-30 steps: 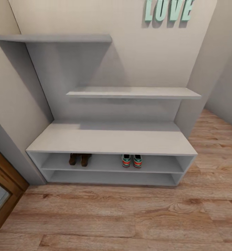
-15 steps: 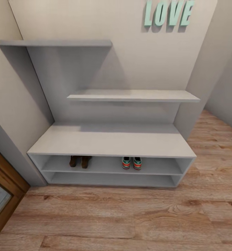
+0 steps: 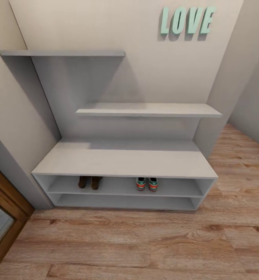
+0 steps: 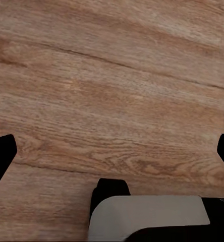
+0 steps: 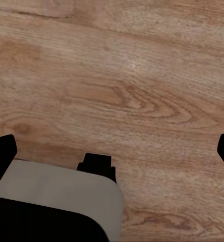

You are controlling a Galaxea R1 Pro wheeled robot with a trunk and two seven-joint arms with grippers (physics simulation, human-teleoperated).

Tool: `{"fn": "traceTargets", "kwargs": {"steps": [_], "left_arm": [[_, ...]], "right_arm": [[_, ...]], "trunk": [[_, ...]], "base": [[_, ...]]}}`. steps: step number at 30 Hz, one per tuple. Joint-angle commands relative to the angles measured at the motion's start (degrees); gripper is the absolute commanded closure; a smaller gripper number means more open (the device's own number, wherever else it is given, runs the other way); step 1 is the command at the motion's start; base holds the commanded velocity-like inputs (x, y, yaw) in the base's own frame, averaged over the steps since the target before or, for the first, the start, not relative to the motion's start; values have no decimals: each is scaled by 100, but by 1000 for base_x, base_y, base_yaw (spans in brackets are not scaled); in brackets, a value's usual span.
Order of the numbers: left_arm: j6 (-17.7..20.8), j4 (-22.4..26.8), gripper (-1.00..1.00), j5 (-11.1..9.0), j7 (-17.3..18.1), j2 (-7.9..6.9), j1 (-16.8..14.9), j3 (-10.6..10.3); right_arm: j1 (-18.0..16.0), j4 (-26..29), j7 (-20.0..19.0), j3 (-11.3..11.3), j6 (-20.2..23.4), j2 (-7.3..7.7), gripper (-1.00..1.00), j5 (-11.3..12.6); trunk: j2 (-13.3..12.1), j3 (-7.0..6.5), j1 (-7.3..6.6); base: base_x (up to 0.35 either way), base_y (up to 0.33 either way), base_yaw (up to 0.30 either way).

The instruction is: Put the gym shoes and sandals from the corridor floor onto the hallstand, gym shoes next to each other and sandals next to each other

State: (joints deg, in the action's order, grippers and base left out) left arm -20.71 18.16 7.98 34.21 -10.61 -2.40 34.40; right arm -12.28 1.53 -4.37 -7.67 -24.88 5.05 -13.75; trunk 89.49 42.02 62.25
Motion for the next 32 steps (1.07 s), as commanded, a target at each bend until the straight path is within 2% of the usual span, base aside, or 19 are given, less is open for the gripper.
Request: {"fn": "traceTargets", "kwargs": {"steps": [1, 5, 6, 11, 32], "left_arm": [[-31, -51, -100, 93, 23, 3, -6, 50], [-38, -410, -100, 410, 17, -1, -6, 32], [-39, -501, -100, 561, 12, -2, -6, 34], [-53, -617, -100, 726, 14, 3, -6, 44], [-66, -730, -100, 768, 12, 1, -6, 67]], "right_arm": [[-3, -4, -29, -51, -17, 0, -100, -32], [-3, -4, -29, -51, -17, -3, -100, -36], [-3, -4, -29, -51, -17, -3, -100, -34], [-3, -4, -29, -51, -17, -4, -100, -32], [-3, -4, -29, -51, -17, -4, -100, -32]], "trunk": [[-39, -14, -23], [-200, -86, -111], [-240, -104, -133], [-280, -122, -155], [-280, -122, -155]], "base": [[0, 0, 0], [0, 0, 0], [0, 0, 0], [0, 0, 0], [0, 0, 0]]}}
